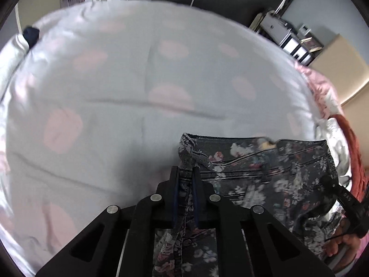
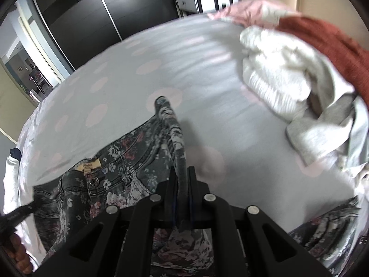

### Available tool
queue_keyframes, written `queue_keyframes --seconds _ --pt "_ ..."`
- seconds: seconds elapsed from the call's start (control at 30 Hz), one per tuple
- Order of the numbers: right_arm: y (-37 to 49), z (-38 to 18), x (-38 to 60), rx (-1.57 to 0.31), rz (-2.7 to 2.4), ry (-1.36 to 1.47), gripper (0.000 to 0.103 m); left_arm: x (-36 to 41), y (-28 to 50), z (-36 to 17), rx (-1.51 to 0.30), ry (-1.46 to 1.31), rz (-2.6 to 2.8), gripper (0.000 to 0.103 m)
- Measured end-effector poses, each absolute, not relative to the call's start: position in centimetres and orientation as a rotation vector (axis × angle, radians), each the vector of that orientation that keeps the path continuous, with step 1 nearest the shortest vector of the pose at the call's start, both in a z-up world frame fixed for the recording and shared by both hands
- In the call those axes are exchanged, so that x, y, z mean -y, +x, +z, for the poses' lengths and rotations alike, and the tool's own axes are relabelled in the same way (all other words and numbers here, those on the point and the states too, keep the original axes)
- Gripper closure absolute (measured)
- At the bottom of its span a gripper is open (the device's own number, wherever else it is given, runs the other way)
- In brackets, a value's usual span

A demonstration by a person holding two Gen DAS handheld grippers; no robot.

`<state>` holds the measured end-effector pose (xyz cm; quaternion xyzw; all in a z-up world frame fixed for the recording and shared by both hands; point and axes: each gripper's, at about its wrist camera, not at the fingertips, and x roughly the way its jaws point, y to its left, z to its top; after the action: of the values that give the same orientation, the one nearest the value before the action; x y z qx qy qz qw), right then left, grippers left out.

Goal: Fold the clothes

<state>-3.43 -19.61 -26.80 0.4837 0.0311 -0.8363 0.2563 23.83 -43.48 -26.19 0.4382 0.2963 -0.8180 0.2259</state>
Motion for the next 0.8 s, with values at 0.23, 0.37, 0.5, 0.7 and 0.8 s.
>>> queue_keyframes --seconds 0.23,0.37,0.5,0.7,0.8 --pt "-0.2 -21.1 22.2 -0.325 -2.278 1.088 0.098 43.2 25.3 -20.3 -0.748 1.082 -2.316 0.093" --pt "1.2 -15.5 26.3 -0.462 -2.253 0.922 0.098 45.4 28.0 -15.8 -0.742 0.965 -2.322 0.093" --pt "3.7 -8.4 32.3 -0.533 -2.201 0.720 0.098 49.2 33.0 -10.8 -0.748 0.826 -2.293 0.093" --pt "10.2 -2.1 43.7 -0.599 -2.065 0.531 0.098 54.2 41.8 -8.8 -0.790 0.719 -2.141 0.093" --pt "15.1 -0.6 49.3 -0.662 -1.971 0.416 0.098 56.3 46.0 -9.1 -0.802 0.683 -2.045 0.093"
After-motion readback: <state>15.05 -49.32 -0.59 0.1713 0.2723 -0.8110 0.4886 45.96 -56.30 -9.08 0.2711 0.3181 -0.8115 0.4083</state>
